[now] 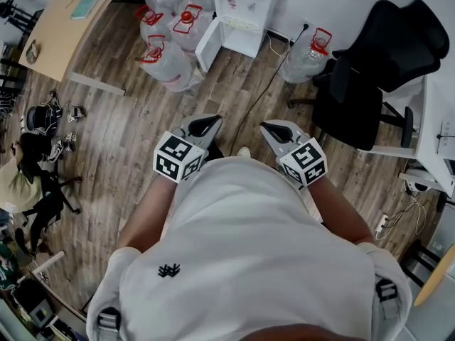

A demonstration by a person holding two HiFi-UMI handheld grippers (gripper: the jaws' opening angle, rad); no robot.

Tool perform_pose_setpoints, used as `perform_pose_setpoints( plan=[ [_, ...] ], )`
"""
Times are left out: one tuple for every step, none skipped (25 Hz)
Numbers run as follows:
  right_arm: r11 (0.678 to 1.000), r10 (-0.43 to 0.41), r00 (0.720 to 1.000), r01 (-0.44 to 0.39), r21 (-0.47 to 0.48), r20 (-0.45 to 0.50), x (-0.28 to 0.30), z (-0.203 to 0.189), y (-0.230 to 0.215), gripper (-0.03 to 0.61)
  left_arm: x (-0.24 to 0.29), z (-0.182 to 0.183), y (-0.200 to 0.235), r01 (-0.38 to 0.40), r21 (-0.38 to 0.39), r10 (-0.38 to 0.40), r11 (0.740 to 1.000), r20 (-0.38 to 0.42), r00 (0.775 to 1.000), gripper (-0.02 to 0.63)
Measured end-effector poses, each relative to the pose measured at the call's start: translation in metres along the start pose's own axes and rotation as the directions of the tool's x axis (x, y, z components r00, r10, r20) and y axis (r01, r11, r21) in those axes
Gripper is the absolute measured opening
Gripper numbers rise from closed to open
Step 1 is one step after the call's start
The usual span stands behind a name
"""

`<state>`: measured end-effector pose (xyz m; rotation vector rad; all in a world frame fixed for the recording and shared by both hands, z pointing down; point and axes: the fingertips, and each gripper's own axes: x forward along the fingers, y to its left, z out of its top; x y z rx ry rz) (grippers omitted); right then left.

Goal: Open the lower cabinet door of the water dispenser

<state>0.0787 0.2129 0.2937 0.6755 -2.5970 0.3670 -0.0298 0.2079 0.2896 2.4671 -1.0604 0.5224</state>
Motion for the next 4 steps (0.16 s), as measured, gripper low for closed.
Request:
perform_pose_setpoints(
  plan=[
    [1.0,-0.001,1.0,0.001,0.002,-0.001,0.0014,0.0,-0.0005,0.001,0.0005,0.0003,0.0019,0.0,-0.001,0.0,1.0,0.001,1.0,0.055],
    [1.0,-0.002,1.0,0.002,0.004,-0.002,0.0031,0.0,-0.0009,0.001,0.0008,0.0005,0.0041,0.001,-0.001,-0.001,1.0,0.002,1.0,0.057],
    [1.0,-0.002,1.0,0.002,0.005,-0.003,0.0049,0.0001,-0.0013,0.0,0.0011,0.0007,0.0064,0.001,-0.002,-0.001,1.0,0.003,1.0,0.057],
    [1.0,-0.002,1.0,0.003,0.006,-0.005,0.0069,0.0002,-0.0017,0.002,0.0013,0.0009,0.0088,0.002,-0.002,-0.002,1.0,0.003,1.0,0.057]
  ],
)
